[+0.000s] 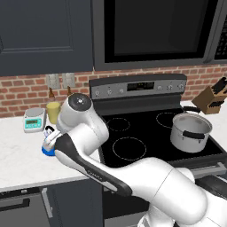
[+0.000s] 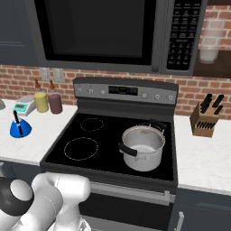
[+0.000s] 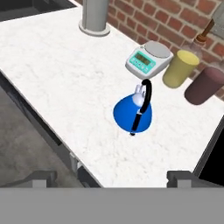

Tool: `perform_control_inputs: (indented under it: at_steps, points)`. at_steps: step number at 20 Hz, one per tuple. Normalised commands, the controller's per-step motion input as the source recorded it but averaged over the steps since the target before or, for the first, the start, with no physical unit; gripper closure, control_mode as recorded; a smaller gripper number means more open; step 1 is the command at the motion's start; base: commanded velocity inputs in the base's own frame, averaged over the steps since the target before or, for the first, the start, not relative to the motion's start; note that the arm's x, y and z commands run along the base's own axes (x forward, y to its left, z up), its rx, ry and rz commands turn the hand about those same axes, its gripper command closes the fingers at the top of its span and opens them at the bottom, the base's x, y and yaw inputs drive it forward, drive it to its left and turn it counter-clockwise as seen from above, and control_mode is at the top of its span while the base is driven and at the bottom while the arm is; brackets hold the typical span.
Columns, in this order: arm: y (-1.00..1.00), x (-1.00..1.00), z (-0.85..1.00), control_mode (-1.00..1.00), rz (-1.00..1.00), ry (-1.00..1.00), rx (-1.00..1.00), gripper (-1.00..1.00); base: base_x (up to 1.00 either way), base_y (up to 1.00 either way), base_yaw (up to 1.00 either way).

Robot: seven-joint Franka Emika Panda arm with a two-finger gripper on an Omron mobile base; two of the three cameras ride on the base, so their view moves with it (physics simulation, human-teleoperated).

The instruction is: Pick the kettle from the counter and place it on a stove burner. Then turn the burner on.

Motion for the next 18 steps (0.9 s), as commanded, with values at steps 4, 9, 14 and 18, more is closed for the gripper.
perform_control_inputs:
  at_steps: [4,9,14,18]
  points:
    - [-0.14,0.31,-0.39,-1.0,-0.13,0.04,-0.06,-1.0,0.0,0.0,0.0]
    - [0.0,0.48,-0.26,-1.0,-0.18,0.01,-0.05,-1.0,0.0,0.0,0.0]
    - [0.02,0.34,-0.03,-1.0,-0.05,0.0,0.0,-1.0,0.0,0.0,0.0]
    - [0.09,0.33,-0.01,-1.0,0.0,0.04,0.0,-1.0,0.0,0.0,0.0]
